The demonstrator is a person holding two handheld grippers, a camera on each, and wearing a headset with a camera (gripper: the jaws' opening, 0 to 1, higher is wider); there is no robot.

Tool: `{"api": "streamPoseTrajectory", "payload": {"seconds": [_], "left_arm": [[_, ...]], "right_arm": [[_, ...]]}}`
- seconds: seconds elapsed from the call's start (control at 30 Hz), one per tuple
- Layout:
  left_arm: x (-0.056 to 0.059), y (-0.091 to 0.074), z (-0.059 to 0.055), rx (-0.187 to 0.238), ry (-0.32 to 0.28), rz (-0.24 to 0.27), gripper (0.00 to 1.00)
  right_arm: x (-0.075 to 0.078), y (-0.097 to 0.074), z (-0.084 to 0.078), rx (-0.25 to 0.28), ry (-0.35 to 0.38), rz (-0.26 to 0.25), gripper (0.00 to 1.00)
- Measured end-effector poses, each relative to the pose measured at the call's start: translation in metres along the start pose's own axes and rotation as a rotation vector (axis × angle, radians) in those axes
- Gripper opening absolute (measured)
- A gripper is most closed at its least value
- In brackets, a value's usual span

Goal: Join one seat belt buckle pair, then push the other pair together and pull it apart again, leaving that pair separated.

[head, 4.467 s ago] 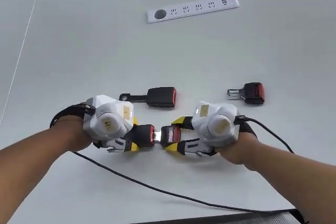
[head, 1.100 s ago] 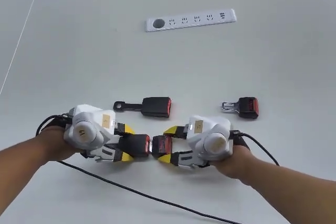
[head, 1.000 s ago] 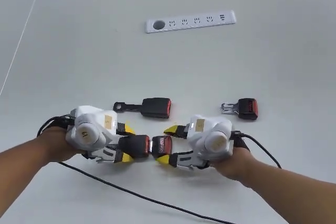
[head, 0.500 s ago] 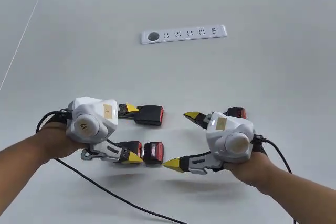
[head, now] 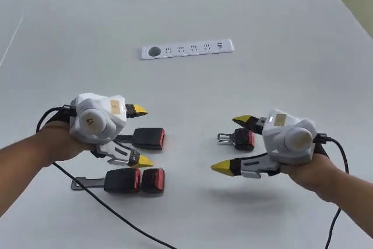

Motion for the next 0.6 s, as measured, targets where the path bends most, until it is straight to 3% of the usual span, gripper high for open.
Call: {"api": "streamPoseTrajectory", "payload": {"seconds": [0.23, 0.4, 0.6], "left_arm": [[-0.011, 0.012, -0.008, -0.014, -0.039, -0.013, 0.77], [-0.009, 0.025, -0.027, -0.057, -0.079, -0.056, 0.78], [-0.014, 0.034, -0.037, -0.061, -0.095, -0.065, 0.81]], "right_arm": [[0.017, -0.001, -0.019, -0.043, 0.015, 0.033, 0.8], [0.025, 0.004, -0.037, -0.086, 0.036, 0.05, 0.8], [0.035, 0.011, -0.05, -0.113, 0.047, 0.078, 0.79]]}}
Point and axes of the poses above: the centre of the closed fingertips' face, and the gripper's own axes: y roughly forward along the fingers, x roughly to its right, z roughly out of its top, the point moved 1 cm from there along -y, roughly backward along the fingers, and after that the axes turned 8 degrees about -x, right-handed, at the moved point
